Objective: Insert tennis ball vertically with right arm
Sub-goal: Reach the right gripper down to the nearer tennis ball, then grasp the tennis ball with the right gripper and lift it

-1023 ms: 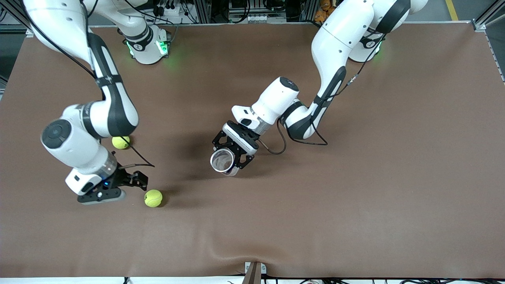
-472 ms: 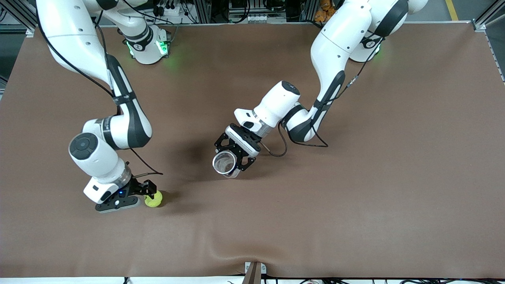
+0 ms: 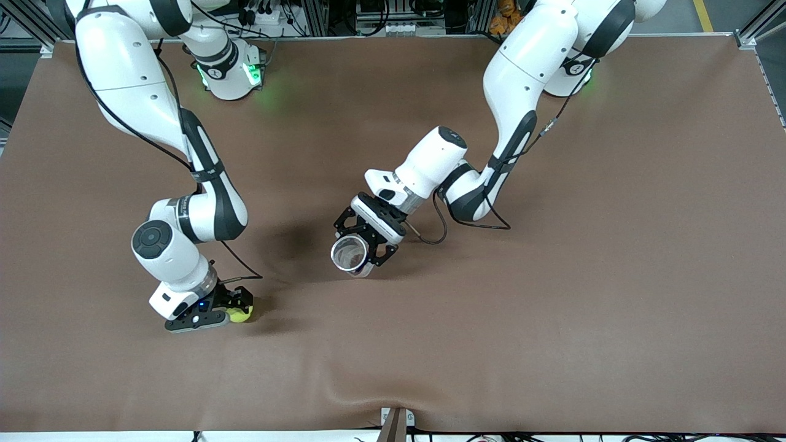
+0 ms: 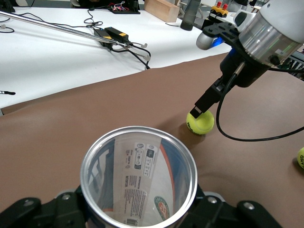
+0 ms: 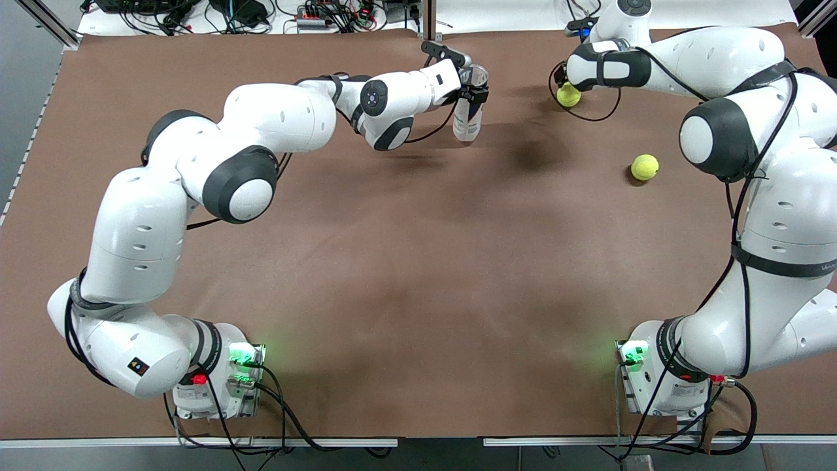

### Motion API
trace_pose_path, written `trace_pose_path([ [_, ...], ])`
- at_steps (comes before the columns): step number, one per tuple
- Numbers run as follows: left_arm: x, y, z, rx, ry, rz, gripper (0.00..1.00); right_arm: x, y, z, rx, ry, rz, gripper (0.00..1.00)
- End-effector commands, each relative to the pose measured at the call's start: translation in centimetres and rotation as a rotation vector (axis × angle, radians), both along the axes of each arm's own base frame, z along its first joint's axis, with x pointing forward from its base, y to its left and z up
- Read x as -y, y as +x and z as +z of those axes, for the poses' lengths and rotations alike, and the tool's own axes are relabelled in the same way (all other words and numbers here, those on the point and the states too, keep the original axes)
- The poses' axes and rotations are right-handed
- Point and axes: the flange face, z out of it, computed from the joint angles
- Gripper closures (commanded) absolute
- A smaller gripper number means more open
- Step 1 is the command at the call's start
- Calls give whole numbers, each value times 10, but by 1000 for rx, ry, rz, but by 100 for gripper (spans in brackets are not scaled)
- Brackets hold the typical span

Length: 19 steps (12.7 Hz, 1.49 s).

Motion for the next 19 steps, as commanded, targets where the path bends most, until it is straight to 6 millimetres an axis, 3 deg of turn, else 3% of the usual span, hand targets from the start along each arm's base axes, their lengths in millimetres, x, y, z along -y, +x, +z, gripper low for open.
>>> trace_pose_path([
  [1,3,1,-4,22,-12,-5,24,-2,-1,-7,-6,37,-63,0],
  [4,1,2,-7,20,-10,-2,24,-1,-10,-22,-28,36,-75,0],
  [6,2,2,-7,23,-15,-3,24,-1,-11,-27,-30,35,-76,14],
  [9,3,2,-10,23,-20,-4,23,-5,-15,-29,-39,35,-72,75],
  [10,3,3,-9,25,-20,-3,23,-10,-13,-20,-32,44,-84,82],
  [16,3,2,-10,23,-20,-4,20,-94,-15,122,-101,145,-270,86],
  [19,2,3,-10,24,-21,-1,20,-157,-32,159,-166,224,-427,86],
])
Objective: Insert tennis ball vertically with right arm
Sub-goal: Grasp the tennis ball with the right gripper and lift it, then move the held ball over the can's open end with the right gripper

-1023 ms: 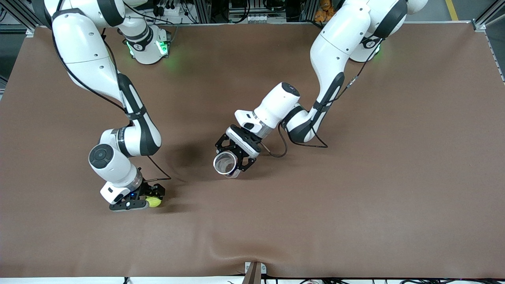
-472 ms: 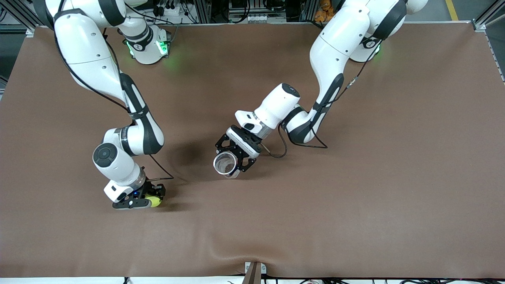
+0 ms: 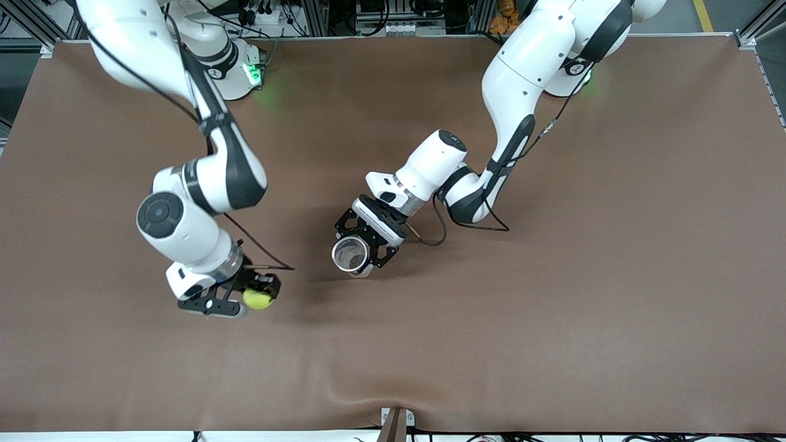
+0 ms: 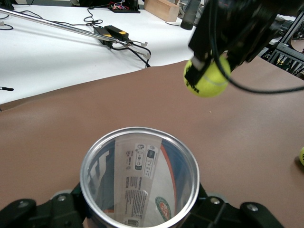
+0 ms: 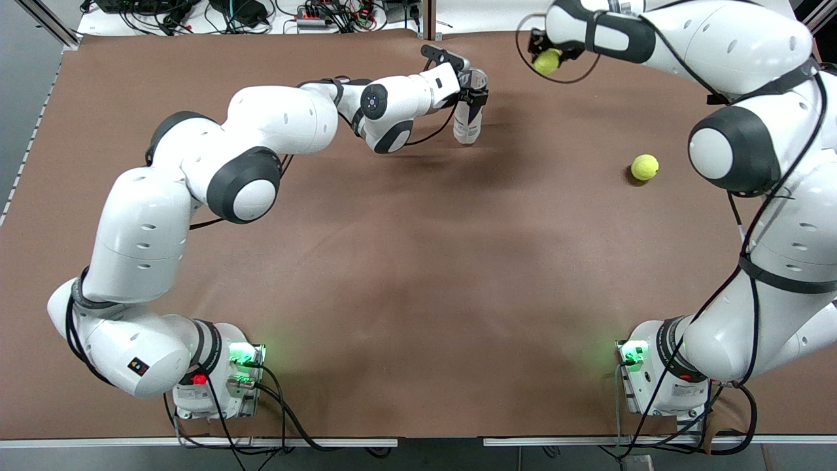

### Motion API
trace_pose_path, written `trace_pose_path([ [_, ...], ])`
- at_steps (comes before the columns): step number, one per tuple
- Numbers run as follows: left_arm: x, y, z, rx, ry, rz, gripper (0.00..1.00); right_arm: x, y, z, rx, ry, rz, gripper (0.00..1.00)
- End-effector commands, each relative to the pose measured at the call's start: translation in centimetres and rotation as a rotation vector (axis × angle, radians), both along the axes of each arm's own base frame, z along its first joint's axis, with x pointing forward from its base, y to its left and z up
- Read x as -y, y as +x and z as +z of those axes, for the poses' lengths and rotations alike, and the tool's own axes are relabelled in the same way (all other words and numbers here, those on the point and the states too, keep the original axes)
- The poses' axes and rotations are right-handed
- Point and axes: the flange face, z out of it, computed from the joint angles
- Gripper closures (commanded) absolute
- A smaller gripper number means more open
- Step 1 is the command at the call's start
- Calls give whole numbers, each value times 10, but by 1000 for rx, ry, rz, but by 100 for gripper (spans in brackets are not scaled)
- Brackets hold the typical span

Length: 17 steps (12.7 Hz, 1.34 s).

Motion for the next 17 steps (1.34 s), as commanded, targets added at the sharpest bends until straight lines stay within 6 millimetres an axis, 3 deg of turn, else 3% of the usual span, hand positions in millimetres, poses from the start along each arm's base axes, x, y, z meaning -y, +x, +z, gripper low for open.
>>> trace_pose_path([
  [1,3,3,1,23,-15,-2,20,-48,-15,17,-53,71,-132,86],
  [4,4,2,1,24,-15,-4,20,-93,-35,20,-99,132,-227,85],
  [7,3,2,1,26,-15,-4,20,-111,-45,23,-125,157,-270,84],
  [10,2,3,1,25,-16,-1,20,-103,-45,33,-136,148,-279,84],
  [14,2,3,1,25,-14,-2,20,-94,-37,71,-154,143,-284,84],
  [17,3,2,1,26,-15,-4,20,-97,-36,75,-193,222,-324,84],
])
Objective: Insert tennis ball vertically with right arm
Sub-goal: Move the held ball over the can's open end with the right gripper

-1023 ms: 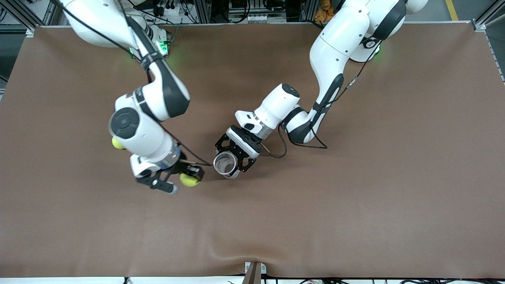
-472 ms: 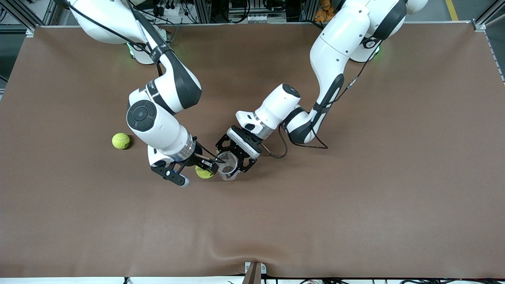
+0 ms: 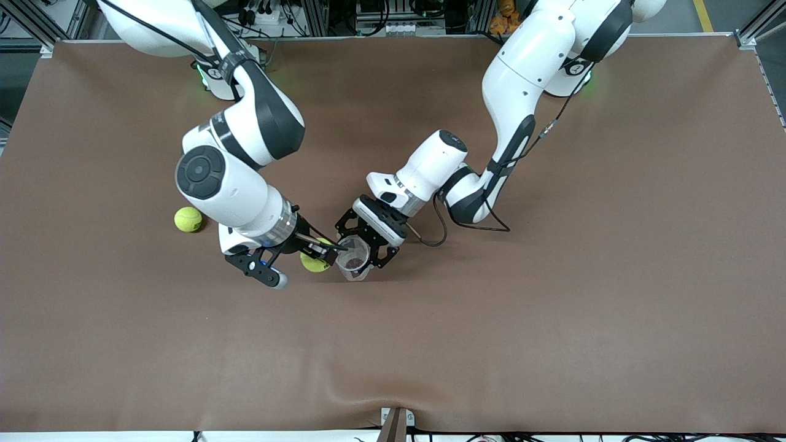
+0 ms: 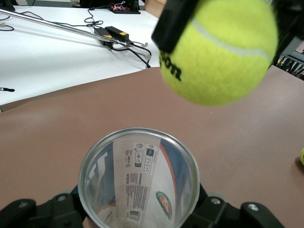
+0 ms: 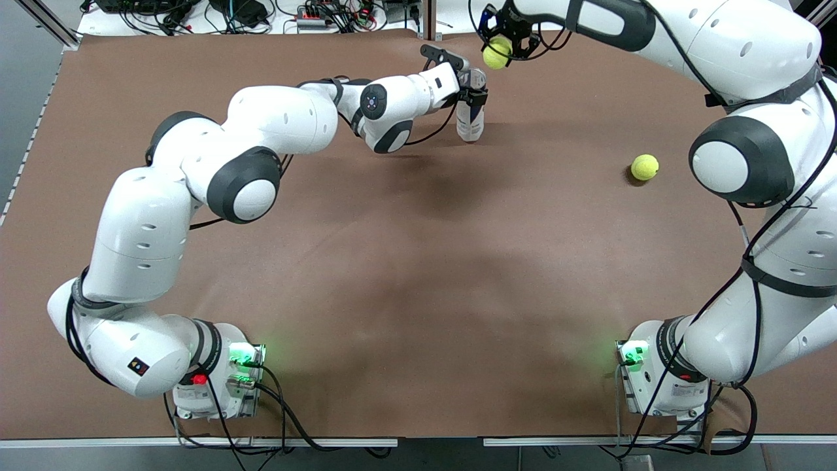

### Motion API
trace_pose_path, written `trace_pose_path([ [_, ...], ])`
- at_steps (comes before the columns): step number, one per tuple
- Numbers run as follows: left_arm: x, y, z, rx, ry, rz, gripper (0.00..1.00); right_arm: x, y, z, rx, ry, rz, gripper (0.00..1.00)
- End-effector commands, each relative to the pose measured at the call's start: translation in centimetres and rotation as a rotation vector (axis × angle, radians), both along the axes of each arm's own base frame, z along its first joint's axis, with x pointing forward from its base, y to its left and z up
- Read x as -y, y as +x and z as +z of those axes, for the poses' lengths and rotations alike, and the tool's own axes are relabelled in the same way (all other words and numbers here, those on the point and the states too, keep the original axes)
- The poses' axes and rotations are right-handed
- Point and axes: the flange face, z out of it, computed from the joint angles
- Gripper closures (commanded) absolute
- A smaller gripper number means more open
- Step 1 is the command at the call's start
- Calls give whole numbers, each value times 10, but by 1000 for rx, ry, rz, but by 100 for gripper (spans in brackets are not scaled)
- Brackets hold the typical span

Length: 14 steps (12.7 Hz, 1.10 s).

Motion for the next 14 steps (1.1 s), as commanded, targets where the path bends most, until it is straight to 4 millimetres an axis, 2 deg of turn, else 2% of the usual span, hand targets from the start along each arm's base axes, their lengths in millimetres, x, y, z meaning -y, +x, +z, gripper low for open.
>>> trace_pose_path([
  [1,4,1,0,22,-13,-4,20,1,1,5,-25,46,-37,84],
  [3,4,1,-3,18,-10,-4,20,-3,4,4,-26,108,-96,84],
  [5,4,1,-5,17,-9,-5,20,-9,7,1,-19,148,-141,78],
  [9,4,1,-5,17,-9,-5,19,-17,4,-16,-42,141,-134,71],
  [12,4,0,-9,11,-6,-5,16,-27,0,-24,-50,144,-127,69],
  [14,4,0,-9,12,-5,-6,16,-32,-3,-24,-56,149,-122,59],
])
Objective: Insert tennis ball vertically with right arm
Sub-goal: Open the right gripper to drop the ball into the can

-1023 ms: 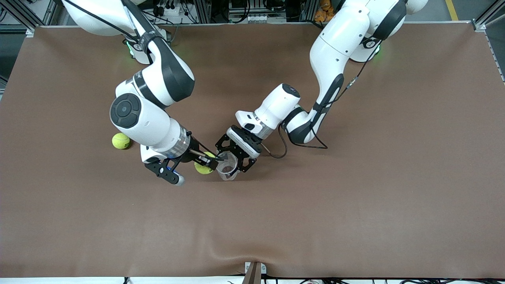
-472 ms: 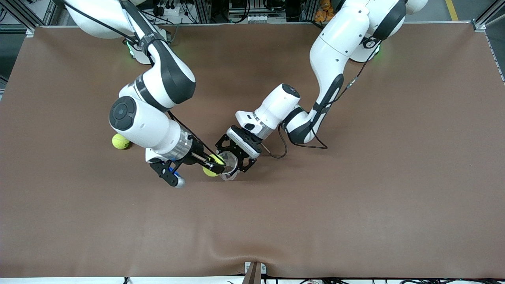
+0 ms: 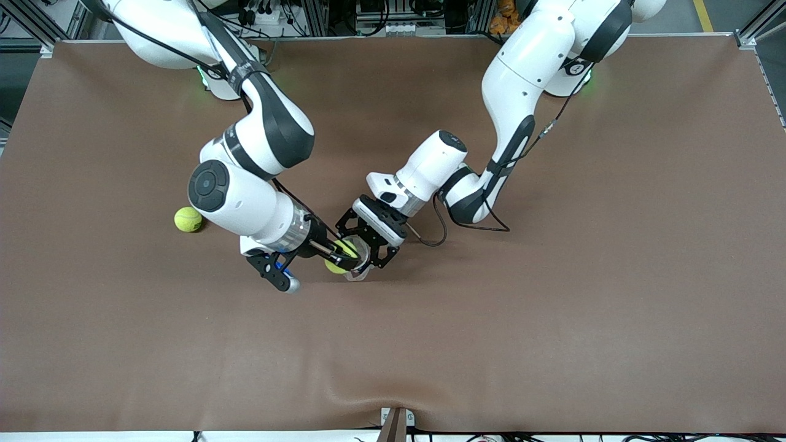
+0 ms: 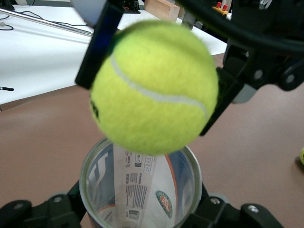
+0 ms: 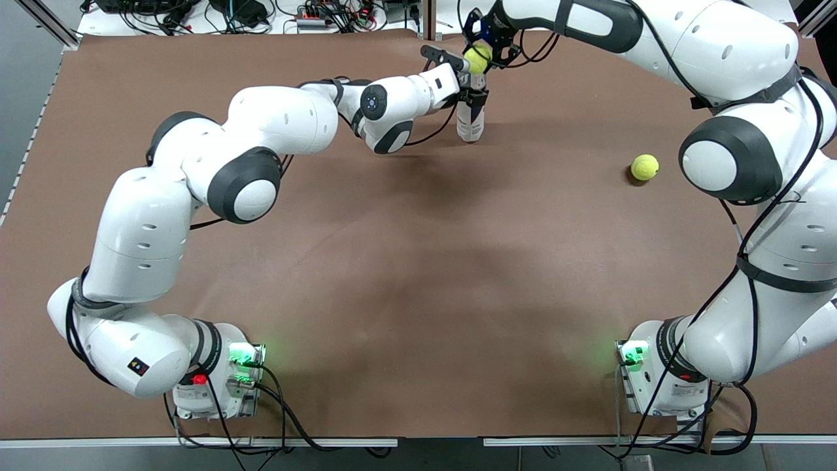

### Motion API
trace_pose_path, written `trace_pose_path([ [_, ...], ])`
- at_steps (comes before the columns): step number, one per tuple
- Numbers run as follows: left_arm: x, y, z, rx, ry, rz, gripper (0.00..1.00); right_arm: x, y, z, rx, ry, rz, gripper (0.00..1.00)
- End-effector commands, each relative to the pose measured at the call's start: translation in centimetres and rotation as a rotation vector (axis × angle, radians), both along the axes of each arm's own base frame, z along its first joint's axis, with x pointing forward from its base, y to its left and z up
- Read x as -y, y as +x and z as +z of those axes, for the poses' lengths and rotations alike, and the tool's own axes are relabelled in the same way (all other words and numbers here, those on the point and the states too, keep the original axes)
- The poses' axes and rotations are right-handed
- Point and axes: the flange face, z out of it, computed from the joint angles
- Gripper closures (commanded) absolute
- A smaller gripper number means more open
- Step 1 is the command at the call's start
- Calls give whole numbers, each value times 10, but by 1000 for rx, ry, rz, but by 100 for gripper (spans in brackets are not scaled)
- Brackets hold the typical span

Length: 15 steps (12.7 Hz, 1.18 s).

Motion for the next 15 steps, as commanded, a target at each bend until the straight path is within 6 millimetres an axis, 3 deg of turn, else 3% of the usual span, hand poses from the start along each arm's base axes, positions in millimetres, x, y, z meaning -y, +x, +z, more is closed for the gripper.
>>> trace_pose_path([
  [1,4,0,-8,13,-5,-5,16,-9,-5,3,-11,30,-9,53],
  [3,4,0,-8,12,-6,-4,13,-14,-10,0,-24,28,0,44],
  [4,4,0,-8,13,-5,-5,13,-15,-11,0,-30,28,5,26],
  [5,4,0,-9,11,-6,-5,13,-14,-11,0,-29,27,6,16],
  [6,4,0,-8,13,-5,-5,13,-11,-9,1,-29,26,5,0],
  [10,4,0,-9,11,-6,-5,13,-2,-7,9,-29,22,6,0],
  [12,4,0,-9,11,-5,-4,13,27,-1,37,-21,1,16,0],
  [15,4,0,-8,12,-6,-4,12,126,5,88,9,-88,193,0],
])
